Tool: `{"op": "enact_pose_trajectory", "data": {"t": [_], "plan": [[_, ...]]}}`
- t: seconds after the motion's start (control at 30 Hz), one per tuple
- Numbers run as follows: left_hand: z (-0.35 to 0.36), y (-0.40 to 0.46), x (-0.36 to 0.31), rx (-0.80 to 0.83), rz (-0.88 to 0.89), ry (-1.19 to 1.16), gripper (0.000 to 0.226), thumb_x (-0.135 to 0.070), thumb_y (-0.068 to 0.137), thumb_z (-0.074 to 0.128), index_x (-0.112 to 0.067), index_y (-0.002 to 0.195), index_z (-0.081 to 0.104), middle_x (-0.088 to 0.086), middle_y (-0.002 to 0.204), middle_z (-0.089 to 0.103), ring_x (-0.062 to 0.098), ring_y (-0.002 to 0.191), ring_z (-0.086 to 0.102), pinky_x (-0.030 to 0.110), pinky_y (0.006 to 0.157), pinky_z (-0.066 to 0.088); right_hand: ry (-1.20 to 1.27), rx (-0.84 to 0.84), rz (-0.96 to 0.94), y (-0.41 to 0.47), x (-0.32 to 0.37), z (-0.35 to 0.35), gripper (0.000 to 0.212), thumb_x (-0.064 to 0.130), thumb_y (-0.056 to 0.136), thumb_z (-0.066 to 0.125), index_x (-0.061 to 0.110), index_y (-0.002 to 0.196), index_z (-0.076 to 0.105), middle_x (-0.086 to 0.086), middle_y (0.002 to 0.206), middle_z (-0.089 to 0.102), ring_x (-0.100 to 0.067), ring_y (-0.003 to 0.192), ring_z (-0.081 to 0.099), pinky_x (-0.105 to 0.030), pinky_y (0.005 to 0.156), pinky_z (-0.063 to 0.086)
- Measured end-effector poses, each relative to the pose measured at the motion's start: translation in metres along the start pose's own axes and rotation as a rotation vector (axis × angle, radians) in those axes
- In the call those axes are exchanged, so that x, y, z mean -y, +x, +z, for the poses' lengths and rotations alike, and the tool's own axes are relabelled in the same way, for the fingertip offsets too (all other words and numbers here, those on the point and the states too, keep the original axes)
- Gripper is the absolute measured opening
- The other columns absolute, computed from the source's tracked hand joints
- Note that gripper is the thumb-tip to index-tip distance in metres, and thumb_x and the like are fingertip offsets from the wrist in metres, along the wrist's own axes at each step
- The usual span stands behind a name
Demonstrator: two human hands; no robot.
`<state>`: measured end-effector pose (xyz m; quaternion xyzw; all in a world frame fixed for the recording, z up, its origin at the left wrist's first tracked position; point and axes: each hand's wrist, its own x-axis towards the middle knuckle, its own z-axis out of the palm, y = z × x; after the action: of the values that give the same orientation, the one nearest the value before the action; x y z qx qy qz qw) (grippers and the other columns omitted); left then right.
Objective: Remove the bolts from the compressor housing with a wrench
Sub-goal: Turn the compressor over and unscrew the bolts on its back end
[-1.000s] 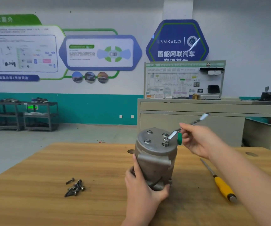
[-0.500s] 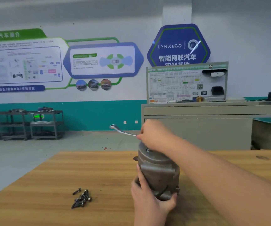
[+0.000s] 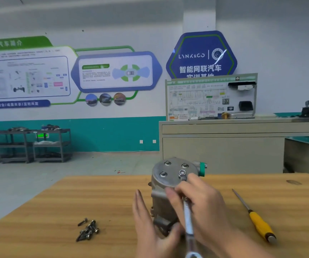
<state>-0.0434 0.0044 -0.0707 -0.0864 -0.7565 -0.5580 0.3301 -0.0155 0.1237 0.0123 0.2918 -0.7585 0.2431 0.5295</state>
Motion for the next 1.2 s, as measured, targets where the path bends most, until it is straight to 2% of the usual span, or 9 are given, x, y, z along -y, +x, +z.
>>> {"op": "enact_pose_trajectory", "data": {"t": [0.1,0.27,0.4,0.53,0.67,0.8,0.93,1.03,1.2], "plan": [[-0.020,0.006,-0.017,-0.097,0.266,-0.016,0.065,-0.039,0.080,0.054,-0.039,0.140,0.028,-0.014,0.156,0.019,-0.005,0.142,0.015,0.019,0.113,0.016,0.352,-0.090,0.230,-0.012,-0.013,-0.005,0.031,0.033,0.095,0.050,0.021,0.073,0.068,0.011,0.068,0.044,-0.002,0.061,0.048,-0.011,0.056,0.037],[-0.013,0.062,-0.077,0.363,0.470,0.379,0.046,-0.027,0.093,0.052,-0.032,0.139,0.046,-0.021,0.147,0.037,-0.006,0.141,0.016,0.023,0.118,0.008,0.898,-0.064,0.612,-0.016,-0.015,-0.011,0.016,0.024,0.090,0.059,0.019,0.090,0.074,-0.005,0.065,0.057,-0.021,0.059,0.054,-0.026,0.053,0.042],[0.000,0.084,-0.086,0.461,0.322,0.488,0.037,-0.033,0.090,0.060,-0.029,0.126,0.062,-0.014,0.131,0.060,0.005,0.120,0.052,0.014,0.097,0.037,1.134,-0.125,0.790,-0.010,-0.020,-0.010,0.004,0.010,0.086,0.054,0.009,0.087,0.058,-0.013,0.070,0.064,-0.022,0.050,0.055,-0.026,0.044,0.040],[-0.002,0.082,-0.084,0.379,0.243,0.390,0.017,-0.032,0.089,0.065,-0.031,0.104,0.071,-0.015,0.098,0.070,0.003,0.092,0.060,0.009,0.071,0.042,1.418,-0.249,0.877,0.007,-0.034,-0.020,0.024,-0.001,0.094,0.037,0.007,0.080,0.054,-0.020,0.068,0.065,-0.022,0.053,0.061,-0.023,0.043,0.045],[-0.001,0.080,-0.082,0.338,0.176,0.374,0.017,-0.036,0.089,0.064,-0.033,0.105,0.070,-0.017,0.098,0.066,-0.004,0.084,0.054,0.007,0.066,0.037,1.037,-0.309,0.730,0.026,-0.055,-0.022,0.027,0.018,0.102,0.040,0.020,0.087,0.062,-0.004,0.086,0.073,-0.013,0.081,0.069,-0.016,0.061,0.050],[0.001,0.073,-0.078,0.257,0.269,0.419,0.018,-0.035,0.093,0.060,-0.031,0.108,0.068,-0.016,0.099,0.066,-0.004,0.082,0.052,0.006,0.064,0.035,0.450,-0.026,0.626,0.020,-0.066,-0.001,0.035,0.054,0.087,0.041,0.027,0.093,0.062,0.012,0.098,0.066,0.004,0.092,0.059,-0.007,0.068,0.042],[-0.004,0.077,-0.084,0.103,0.175,0.032,0.012,-0.025,0.092,0.064,-0.032,0.082,0.066,-0.016,0.079,0.069,-0.006,0.076,0.061,0.005,0.065,0.043,0.577,0.115,0.682,0.012,-0.073,0.023,0.022,0.027,0.090,0.061,0.019,0.078,0.045,0.008,0.119,0.055,0.004,0.110,0.051,-0.006,0.078,0.041],[-0.036,0.097,-0.068,-0.169,0.127,-0.214,0.015,-0.016,0.093,0.062,-0.026,0.082,0.065,-0.005,0.076,0.072,0.011,0.080,0.069,0.024,0.076,0.053,0.710,0.061,0.707,0.012,-0.075,0.026,0.022,0.007,0.091,0.059,0.014,0.078,0.043,0.007,0.119,0.055,0.010,0.108,0.052,0.000,0.073,0.041],[-0.107,0.103,0.034,-0.132,-0.208,0.560,0.021,-0.031,0.098,0.054,-0.013,0.103,0.063,-0.002,0.080,0.067,0.017,0.061,0.057,0.029,0.052,0.047,0.828,0.025,0.746,0.012,-0.075,0.026,0.022,-0.002,0.091,0.055,0.011,0.080,0.041,0.003,0.118,0.054,0.019,0.090,0.056,-0.001,0.067,0.043]]}}
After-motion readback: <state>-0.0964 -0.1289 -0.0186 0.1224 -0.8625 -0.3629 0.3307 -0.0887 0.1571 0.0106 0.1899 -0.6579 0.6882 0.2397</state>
